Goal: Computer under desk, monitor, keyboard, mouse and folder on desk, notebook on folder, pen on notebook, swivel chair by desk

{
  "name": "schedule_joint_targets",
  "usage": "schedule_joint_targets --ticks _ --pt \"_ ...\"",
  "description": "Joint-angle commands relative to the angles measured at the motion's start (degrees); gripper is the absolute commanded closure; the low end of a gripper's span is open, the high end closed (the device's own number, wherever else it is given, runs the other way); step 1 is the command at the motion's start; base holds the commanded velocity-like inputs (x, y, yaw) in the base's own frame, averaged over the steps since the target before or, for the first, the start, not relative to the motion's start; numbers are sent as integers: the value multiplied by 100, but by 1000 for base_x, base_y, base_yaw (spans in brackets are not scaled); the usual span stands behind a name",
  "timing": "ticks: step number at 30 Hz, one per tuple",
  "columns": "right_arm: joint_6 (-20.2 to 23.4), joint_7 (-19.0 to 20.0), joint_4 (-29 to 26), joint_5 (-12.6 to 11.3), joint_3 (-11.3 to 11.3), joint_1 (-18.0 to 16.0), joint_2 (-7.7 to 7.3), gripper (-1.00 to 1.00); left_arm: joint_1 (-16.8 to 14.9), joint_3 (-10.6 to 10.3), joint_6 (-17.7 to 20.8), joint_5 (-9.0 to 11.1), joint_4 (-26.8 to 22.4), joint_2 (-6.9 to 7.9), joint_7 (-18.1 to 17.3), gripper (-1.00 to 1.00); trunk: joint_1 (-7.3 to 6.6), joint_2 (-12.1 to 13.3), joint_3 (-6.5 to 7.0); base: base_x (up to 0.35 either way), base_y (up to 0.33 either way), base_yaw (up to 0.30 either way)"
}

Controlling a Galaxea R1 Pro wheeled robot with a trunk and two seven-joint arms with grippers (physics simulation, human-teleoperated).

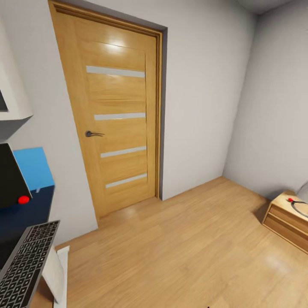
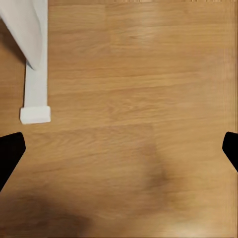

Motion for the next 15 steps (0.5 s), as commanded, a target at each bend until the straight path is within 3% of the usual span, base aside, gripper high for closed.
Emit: schedule_joint_targets --ticks 1,15 --pt "-23 -15 3 -51 49 -4 -3 -100 -5 -18 -39 50 -9 6 15 -100 3 -3 -5 304 0 -7" --pt "-21 -15 13 -51 63 -4 6 -100 -1 -18 -39 49 -9 6 17 -100 3 -3 -5 320 0 -1"
